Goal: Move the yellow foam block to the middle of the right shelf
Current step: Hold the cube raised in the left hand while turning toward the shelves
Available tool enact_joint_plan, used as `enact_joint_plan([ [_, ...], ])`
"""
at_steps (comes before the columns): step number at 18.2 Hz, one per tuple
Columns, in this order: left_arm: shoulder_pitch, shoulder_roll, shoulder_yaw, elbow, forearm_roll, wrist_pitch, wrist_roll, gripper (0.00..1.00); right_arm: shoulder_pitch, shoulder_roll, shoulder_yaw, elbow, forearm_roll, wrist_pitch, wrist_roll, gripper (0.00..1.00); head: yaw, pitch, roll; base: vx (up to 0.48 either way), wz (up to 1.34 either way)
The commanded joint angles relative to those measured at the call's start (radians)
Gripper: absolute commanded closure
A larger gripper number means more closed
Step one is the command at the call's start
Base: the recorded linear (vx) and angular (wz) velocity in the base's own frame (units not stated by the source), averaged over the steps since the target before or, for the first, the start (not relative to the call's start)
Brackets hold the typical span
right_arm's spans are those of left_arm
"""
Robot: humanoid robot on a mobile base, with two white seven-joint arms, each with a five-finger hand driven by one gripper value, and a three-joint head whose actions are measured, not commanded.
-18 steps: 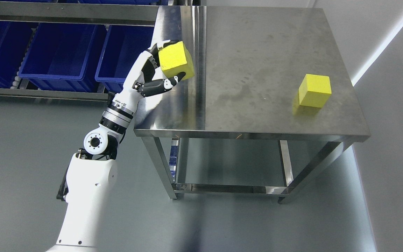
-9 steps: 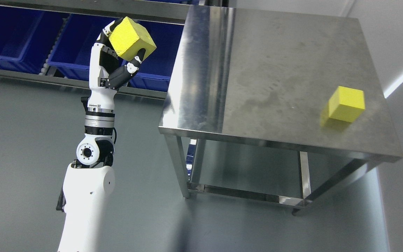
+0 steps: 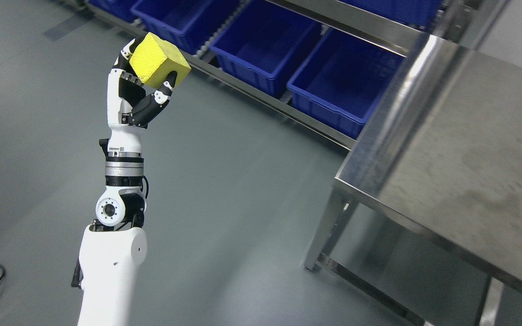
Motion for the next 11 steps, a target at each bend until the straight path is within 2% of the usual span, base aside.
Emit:
enact_joint_plan([
  [1, 0.028, 0.010, 0.018, -0.107, 0.002, 0.082, 0.000, 0.70, -0.001, -0.017, 0.000, -0.017, 0.000, 0.000, 0.002, 0.00, 0.0000, 0.000, 0.000, 0.068, 1.02],
  [5, 0.040, 0.010, -0.005, -0.145, 0.002, 0.136, 0.000, 0.70, -0.001, -0.017, 0.000, -0.017, 0.000, 0.000, 0.002, 0.00, 0.0000, 0.000, 0.000, 0.067, 1.01],
  [11, 0.106, 0.010, -0.015, -0.199, 0.000, 0.147, 0.000, 0.69, -0.001, -0.017, 0.000, -0.017, 0.000, 0.000, 0.002, 0.00, 0.0000, 0.000, 0.000, 0.071, 0.76],
])
